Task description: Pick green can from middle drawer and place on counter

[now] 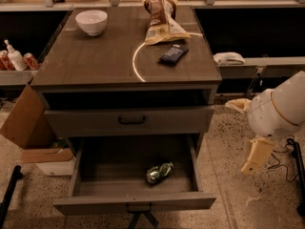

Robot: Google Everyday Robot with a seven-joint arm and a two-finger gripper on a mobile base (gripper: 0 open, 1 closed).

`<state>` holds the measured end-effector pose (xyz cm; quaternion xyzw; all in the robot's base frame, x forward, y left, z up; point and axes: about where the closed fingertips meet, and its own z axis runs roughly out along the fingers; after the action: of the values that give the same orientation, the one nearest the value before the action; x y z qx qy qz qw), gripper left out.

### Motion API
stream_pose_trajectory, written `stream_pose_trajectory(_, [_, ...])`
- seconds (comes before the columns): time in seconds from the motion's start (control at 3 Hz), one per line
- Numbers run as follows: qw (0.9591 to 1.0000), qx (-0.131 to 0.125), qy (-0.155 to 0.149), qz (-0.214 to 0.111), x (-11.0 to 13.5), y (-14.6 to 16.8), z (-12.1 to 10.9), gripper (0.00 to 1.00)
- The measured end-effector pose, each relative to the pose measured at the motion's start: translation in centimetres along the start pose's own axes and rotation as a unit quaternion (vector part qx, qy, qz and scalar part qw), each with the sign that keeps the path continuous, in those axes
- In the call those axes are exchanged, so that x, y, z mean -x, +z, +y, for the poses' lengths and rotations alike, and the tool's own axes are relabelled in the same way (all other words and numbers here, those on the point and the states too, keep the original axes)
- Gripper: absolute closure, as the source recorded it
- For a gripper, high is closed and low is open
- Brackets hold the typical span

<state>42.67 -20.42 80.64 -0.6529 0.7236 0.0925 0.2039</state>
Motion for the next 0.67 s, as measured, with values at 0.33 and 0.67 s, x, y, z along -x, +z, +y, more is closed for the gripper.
stream_pose_trajectory(0.33, [0.9986,0.042,0.003,-0.031,-1.3,5.4,0.7,0.0])
stream_pose_trajectory(0.67, [0.9959,0.078,0.014,-0.044,-2.5,9.8,1.5,0.0])
